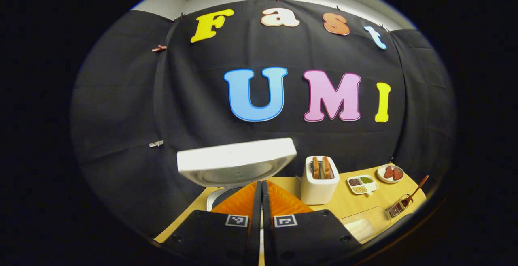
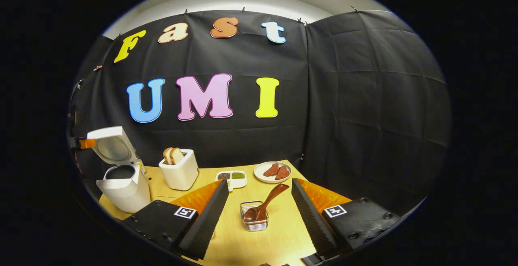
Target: Close the left gripper, press the button to open the rice cooker; take a wooden spoon from the chopstick holder with the right hand, scoop a spoonful of rice and pour it into the rice cooker, then put the wooden spoon back into the chopstick holder.
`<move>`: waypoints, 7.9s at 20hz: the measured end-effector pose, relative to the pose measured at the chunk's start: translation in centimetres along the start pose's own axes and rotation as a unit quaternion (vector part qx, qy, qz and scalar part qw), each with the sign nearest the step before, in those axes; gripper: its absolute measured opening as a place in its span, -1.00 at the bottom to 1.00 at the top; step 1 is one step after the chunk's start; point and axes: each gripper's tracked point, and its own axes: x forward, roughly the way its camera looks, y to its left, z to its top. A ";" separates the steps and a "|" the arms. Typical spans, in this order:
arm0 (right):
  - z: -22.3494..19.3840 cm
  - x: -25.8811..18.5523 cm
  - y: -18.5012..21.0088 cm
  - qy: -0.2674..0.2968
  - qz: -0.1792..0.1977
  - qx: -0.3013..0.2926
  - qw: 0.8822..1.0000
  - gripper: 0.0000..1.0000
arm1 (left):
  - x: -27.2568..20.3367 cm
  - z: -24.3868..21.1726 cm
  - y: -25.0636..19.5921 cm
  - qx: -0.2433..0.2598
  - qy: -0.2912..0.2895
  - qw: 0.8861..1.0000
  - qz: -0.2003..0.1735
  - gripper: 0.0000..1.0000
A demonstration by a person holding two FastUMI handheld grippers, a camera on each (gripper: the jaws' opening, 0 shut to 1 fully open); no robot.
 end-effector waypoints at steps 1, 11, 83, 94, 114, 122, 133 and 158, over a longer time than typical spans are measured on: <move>-0.4 0.8 -0.5 0.006 -0.002 0.005 1.000 0.96 | -1.2 0.3 -0.6 -0.008 -0.006 1.000 0.001 -0.82; -6.7 8.9 -2.5 0.115 0.024 0.074 0.990 0.94 | -7.1 -3.6 -5.6 -0.055 0.032 0.998 0.029 0.89; -14.8 9.9 22.2 0.154 0.168 -0.047 0.972 -0.71 | -16.2 -20.2 0.8 -0.079 0.159 0.983 -0.035 0.91; -20.1 4.7 27.4 0.160 0.194 -0.146 0.957 -0.71 | -14.2 -21.9 2.1 -0.138 0.183 0.973 -0.037 0.91; -21.2 4.9 28.8 0.344 0.125 0.225 0.903 -0.71 | -13.4 -22.2 4.9 -0.154 0.193 0.969 -0.022 0.92; -18.0 5.6 26.3 0.343 0.100 0.340 0.870 -0.71 | -14.1 -21.7 4.5 -0.148 0.186 0.971 -0.026 0.91; -8.3 7.6 25.2 0.303 0.092 0.482 0.817 -0.72 | -14.2 -20.6 4.7 -0.143 0.176 0.973 -0.032 0.91; -2.7 10.6 50.0 0.324 0.226 0.432 0.811 -0.71 | -13.9 -19.0 12.8 -0.152 0.157 0.975 0.045 0.94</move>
